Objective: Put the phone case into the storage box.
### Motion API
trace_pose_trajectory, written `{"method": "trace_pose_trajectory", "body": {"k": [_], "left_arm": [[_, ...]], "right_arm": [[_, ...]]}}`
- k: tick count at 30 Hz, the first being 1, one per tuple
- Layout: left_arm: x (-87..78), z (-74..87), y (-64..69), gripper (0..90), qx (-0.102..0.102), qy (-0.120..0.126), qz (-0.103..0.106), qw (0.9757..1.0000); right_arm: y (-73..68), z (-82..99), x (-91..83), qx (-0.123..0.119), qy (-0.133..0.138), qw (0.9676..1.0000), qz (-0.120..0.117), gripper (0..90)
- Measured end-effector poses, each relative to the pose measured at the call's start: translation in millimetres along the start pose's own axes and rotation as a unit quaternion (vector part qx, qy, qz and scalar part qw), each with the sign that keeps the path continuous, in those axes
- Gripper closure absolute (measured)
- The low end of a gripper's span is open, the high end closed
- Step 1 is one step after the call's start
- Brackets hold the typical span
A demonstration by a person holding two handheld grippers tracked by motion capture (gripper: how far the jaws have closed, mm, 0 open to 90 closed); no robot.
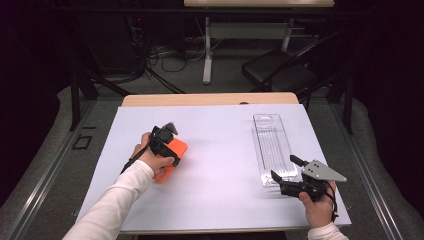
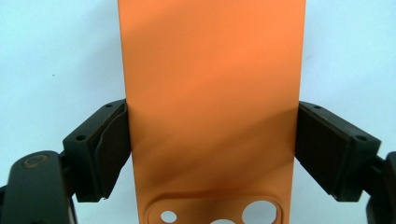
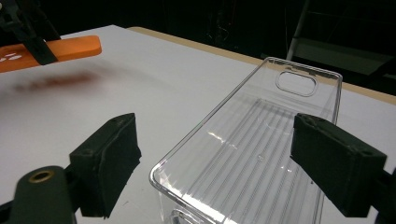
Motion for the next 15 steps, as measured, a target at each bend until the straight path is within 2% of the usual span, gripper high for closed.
{"method": "trace_pose_trajectory", "body": {"k": [9, 15], "left_arm": [[-6.6, 11.8, 5.8, 15.6, 0.048, -0.007, 0.001, 0.9988], [-11.9, 17.4, 8.9, 15.6, 0.069, -0.015, 0.005, 0.9975]], "right_arm": [[-0.6, 0.0, 0.2, -0.002, -0.003, 1.0, 0.002, 14.6], [-1.2, -0.4, 0.6, -0.002, -0.002, 1.0, 0.001, 14.6]]}}
Point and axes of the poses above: each handheld gripper's, and its own axes: x roughly forward along the jaws, z roughly out of its underside, y roughly to its right, the point moved 7 cm from there along x, roughly forward along the jaws, and after that the axes turned 7 degrees about -y, right-handed, at the moved point
